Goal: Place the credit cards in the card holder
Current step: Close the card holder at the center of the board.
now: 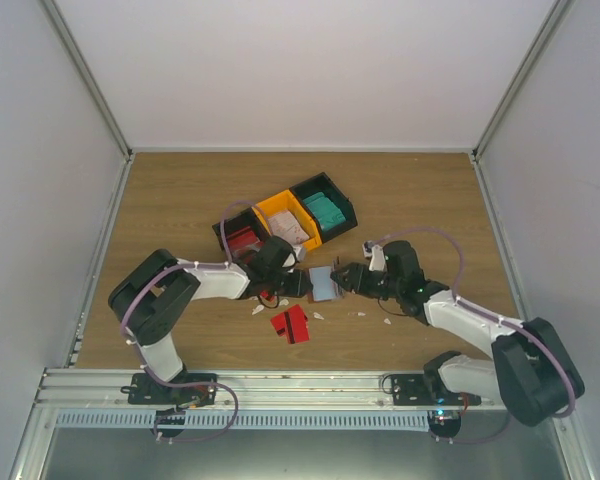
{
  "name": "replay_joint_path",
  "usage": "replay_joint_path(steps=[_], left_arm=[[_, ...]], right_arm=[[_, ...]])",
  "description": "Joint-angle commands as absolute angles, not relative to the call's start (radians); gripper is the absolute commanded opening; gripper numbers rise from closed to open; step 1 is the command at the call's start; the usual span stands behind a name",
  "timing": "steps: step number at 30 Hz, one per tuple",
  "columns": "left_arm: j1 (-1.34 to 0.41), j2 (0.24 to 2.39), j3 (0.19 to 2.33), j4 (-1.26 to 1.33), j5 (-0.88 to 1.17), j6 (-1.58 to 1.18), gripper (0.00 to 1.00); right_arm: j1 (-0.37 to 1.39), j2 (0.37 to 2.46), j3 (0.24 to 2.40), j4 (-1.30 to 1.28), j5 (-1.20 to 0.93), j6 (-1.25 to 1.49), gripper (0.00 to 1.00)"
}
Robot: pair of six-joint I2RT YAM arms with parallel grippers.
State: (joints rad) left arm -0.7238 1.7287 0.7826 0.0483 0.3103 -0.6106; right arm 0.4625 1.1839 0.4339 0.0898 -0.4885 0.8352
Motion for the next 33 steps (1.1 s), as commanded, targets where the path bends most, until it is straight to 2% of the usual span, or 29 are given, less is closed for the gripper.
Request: replay_joint_path(steps=[1, 10, 22, 27, 33], left_arm=[[-0.735, 1.789, 0.794, 0.062, 0.370, -0.592, 0.25], [-0.735, 1.808, 0.804, 0.098, 0.385, -0.614, 0.24], [-0.735, 1.524, 0.653, 0.073, 0.188, -0.667, 0.29], [-0.733, 1.496, 0.651, 0.150, 0.337, -0.633, 0.42], [-0.733, 1.585, 0.693, 0.221, 0.469, -0.634, 0.49]], right_arm=[[0.468, 1.245, 0.457, 0.148, -0.574, 0.810, 0.53], [0.468, 1.353, 0.483, 0.203, -0.652, 0.780, 0.54], [0.468, 1.512, 0.512, 0.214, -0.656, 0.768, 0.56], [0.468, 1.459, 0.551, 0.145, -0.593, 0.753, 0.54], [0.468, 1.284, 0.583, -0.007, -0.360, 0.743, 0.55]])
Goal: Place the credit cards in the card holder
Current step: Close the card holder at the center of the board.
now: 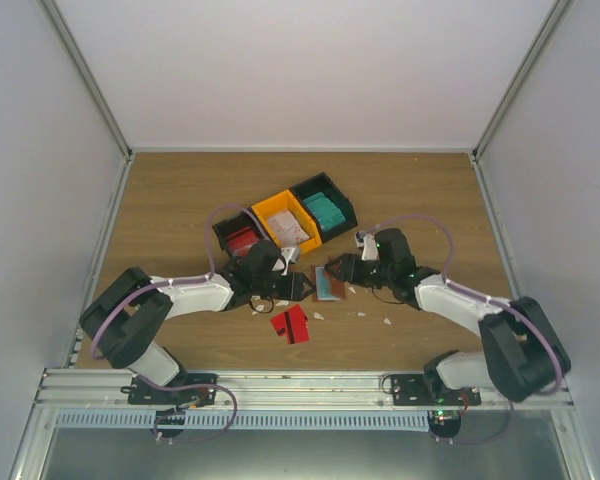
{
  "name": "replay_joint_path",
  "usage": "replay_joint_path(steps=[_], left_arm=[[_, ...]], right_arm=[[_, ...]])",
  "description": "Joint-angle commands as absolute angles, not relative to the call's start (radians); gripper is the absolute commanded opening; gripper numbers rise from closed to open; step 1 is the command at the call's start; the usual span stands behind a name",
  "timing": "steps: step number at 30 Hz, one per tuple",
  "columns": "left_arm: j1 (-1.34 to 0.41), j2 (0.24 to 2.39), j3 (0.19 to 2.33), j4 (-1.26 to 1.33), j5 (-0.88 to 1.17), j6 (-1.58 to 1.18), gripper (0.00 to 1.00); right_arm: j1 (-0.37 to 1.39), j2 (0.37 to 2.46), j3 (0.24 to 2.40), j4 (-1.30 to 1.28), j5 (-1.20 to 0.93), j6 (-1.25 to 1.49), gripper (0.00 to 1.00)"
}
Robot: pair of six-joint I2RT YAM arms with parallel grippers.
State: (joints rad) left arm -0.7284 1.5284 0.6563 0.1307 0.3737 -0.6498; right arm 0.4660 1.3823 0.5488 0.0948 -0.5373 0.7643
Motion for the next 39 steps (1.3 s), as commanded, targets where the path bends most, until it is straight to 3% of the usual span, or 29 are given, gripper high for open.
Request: replay_joint_path(steps=[1, 6, 12, 27, 34, 39], left_arm=[[-0.733, 1.609, 0.705, 0.221, 0.480, -0.630, 0.50], [-0.734, 1.632, 0.722, 0.237, 0.493, -0.642, 0.50], [-0.735, 1.542, 0.648, 0.264, 0.366, -0.677, 0.47], [-0.735, 1.656, 0.672, 0.290, 0.428, -0.687, 0.61], [-0.735, 1.711, 0.721, 0.187, 0.328, -0.688, 0.43], [-0.734, 1.722, 0.731, 0.115, 0.227, -0.678, 0.38]], right_arm=[[0.468, 1.269, 0.581, -0.035, -0.321, 0.744, 0.55], [0.468, 1.263, 0.565, -0.136, -0.189, 0.756, 0.54], [0.468, 1.322, 0.557, -0.131, -0.217, 0.741, 0.46], [0.512, 1.546, 0.595, -0.063, -0.356, 0.663, 0.46], [0.514, 1.537, 0.561, -0.003, -0.397, 0.690, 0.46], [0.514, 1.526, 0.530, 0.071, -0.424, 0.727, 0.46]])
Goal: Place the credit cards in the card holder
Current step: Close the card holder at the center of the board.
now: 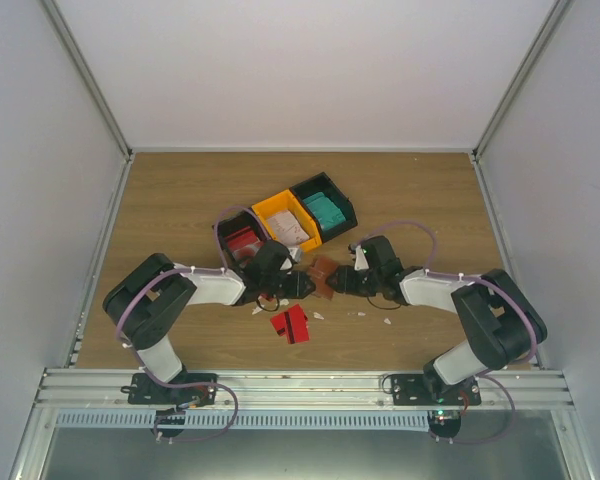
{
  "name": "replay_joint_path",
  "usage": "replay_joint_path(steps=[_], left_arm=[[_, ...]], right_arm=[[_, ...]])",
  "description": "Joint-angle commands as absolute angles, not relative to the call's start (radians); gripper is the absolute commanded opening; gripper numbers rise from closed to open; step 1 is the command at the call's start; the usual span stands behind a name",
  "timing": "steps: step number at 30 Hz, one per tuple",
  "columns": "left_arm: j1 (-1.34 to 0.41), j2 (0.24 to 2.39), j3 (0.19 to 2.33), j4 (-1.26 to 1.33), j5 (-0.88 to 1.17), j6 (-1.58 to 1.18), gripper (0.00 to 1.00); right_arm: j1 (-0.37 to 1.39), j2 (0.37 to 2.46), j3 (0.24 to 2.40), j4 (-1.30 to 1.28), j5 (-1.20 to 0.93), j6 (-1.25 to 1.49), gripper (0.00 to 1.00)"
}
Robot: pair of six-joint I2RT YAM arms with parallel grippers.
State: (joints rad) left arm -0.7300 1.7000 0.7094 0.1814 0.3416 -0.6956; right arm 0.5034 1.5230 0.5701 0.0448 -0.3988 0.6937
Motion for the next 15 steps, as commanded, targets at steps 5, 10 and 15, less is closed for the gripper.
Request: replay_joint_path(steps=[5, 10, 15], left_arm=[[-0.733, 1.745, 0.732, 0.088, 0.189, -0.682, 0.39], [-0.733, 1.776, 0.740, 0.064, 0.171, -0.690, 0.33], [-0.732, 1.794, 0.747, 0.041, 0.154, -0.690, 0.20]], right_arm=[[0.514, 1.527, 0.502, 0.127, -0.435, 0.768, 0.47], [0.515, 1.532, 0.465, 0.205, -0.439, 0.835, 0.48], [0.514, 1.533, 0.432, 0.268, -0.428, 0.904, 0.52]])
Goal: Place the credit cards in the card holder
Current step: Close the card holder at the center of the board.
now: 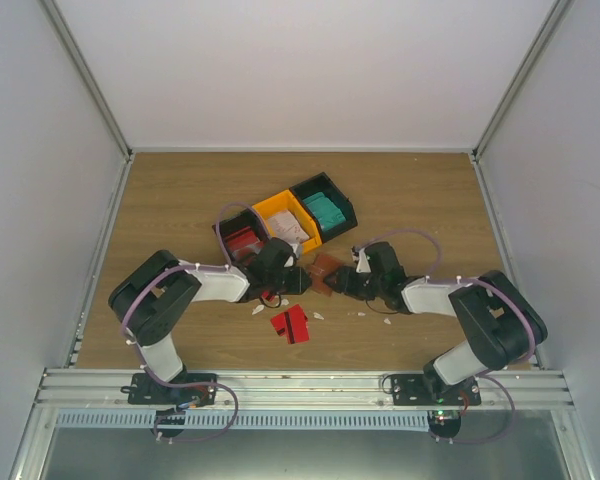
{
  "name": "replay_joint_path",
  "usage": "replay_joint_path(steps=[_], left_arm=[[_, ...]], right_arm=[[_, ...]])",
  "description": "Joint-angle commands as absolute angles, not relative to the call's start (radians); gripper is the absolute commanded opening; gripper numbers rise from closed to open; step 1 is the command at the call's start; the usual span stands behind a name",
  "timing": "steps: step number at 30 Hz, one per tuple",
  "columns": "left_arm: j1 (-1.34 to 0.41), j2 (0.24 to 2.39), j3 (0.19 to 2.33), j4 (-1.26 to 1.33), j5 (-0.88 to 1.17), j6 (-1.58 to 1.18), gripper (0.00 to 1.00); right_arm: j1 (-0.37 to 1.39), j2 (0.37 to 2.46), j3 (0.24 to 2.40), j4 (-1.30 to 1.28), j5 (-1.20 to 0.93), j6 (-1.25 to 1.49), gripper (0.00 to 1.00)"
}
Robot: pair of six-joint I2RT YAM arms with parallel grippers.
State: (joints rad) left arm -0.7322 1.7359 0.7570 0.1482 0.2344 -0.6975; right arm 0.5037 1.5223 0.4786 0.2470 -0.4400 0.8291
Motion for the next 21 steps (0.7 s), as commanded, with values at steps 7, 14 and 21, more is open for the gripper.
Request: replay_joint_path(steps=[7, 14, 21], left_arm=[[-0.720, 1.806, 0.735, 0.033, 0.156, -0.691, 0.15], [-0.706, 1.814, 0.720, 0.050, 0.179, -0.692, 0.15], [-0.700, 1.801, 0.702, 0.084, 0.206, -0.687, 0.15]], right_arm=[[0.517, 1.541, 0.387, 0.400, -0.433, 0.985, 0.54], [0.566, 1.587, 0.429, 0.549, -0.473, 0.928, 0.49], [0.575, 1.607, 0.464, 0.566, -0.426, 0.905, 0.25]])
